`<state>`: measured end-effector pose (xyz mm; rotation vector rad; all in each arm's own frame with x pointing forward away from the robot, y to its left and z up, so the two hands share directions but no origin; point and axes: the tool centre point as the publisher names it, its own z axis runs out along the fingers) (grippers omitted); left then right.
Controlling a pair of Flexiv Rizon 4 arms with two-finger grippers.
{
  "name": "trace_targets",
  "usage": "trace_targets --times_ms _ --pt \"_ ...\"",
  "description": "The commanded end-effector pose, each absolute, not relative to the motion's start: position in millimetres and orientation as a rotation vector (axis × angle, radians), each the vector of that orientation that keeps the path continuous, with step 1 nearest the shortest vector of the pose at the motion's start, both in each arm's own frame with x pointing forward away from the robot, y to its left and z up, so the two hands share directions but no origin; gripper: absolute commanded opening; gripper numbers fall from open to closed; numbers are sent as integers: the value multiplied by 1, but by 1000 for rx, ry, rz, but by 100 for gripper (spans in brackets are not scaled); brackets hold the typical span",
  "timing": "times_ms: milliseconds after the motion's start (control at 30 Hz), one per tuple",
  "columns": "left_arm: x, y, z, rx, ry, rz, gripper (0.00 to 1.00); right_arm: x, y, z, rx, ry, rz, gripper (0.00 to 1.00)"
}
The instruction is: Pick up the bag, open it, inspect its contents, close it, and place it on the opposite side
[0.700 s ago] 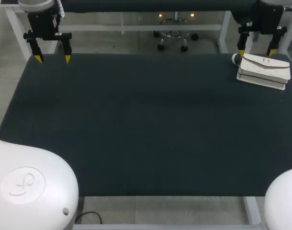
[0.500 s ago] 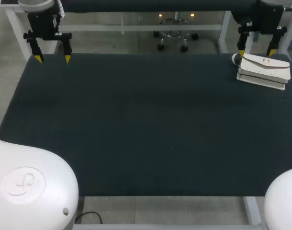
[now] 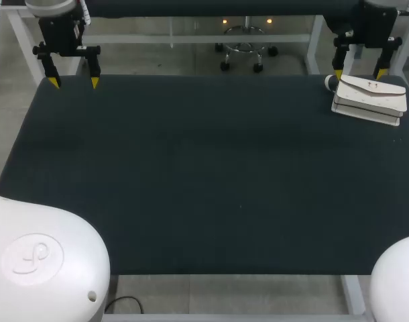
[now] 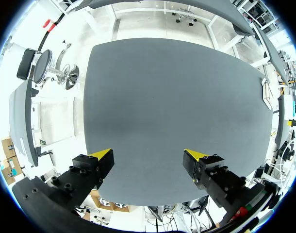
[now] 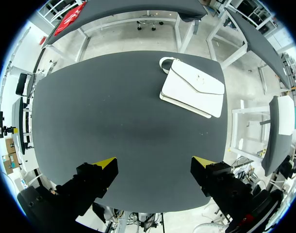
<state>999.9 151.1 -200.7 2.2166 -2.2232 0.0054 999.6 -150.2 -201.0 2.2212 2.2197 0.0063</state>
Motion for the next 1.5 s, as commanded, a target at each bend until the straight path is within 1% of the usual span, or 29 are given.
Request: trace_targets --times_ms 33,267,667,967,1133,1500 --pt "1000 151 -200 2219 -2222 3 100 1000 -150 -200 2221 2220 2 100" --pt "999 137 -200 1919 -2510 68 100 1001 -157 -203 2248 2212 9 100" --pt "985 120 -211 1126 -2995 376 100 1007 -212 -217 2502 2069 121 100" --pt "974 109 -218 500 -3143 619 100 1011 -243 -231 2586 1994 152 100" --pt "969 101 -222 203 -3174 679 100 1012 -259 -241 2629 1975 211 100" --pt "962 77 -238 -228 -3143 803 100 1014 -284 -263 2672 1937 314 100"
